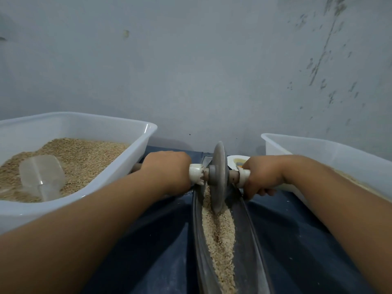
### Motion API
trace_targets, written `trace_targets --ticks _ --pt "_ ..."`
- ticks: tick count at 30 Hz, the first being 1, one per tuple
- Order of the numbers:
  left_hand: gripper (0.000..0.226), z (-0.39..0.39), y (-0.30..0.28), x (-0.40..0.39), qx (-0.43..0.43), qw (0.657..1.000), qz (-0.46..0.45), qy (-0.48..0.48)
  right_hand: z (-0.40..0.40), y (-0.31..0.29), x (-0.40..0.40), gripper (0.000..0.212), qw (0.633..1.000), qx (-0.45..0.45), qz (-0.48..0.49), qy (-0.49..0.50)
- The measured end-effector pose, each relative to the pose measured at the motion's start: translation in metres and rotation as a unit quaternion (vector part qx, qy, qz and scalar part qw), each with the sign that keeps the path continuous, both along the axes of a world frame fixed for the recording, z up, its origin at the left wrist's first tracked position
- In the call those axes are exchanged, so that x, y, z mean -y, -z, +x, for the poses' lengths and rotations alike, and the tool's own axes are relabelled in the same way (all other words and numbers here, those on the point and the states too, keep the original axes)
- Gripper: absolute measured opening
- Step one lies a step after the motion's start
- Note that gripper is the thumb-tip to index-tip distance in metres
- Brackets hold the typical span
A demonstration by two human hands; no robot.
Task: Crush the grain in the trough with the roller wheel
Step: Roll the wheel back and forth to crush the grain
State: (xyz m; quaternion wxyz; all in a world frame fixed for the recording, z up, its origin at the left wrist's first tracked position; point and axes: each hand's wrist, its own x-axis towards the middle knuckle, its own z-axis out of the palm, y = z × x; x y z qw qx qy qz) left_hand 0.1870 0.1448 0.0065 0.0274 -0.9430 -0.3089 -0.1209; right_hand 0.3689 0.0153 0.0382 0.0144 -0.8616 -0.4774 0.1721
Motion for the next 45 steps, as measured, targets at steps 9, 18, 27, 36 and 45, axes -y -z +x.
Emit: trace_targets --ticks 9,18,27,36,45 --pt "0.020 0.000 0.007 0.000 0.015 1.000 0.028 0.000 0.002 0.004 0.000 0.021 1.000 -0.010 -0.026 0.011" --pt "0.020 -0.018 0.010 0.022 0.015 0.999 0.045 -0.022 -0.015 0.016 0.017 0.022 0.996 0.085 -0.003 0.006" --pt "0.013 -0.058 0.010 0.056 0.016 0.999 0.035 0.020 -0.055 0.024 0.066 0.020 0.982 0.184 0.032 -0.032" --pt "0.016 -0.114 0.007 0.095 0.055 0.995 0.058 0.061 -0.104 0.008 0.124 0.019 0.969 0.219 0.099 -0.055" --pt "0.016 -0.089 0.015 0.077 0.049 0.994 0.092 0.020 -0.096 0.021 0.104 0.019 0.967 0.231 0.112 -0.002"
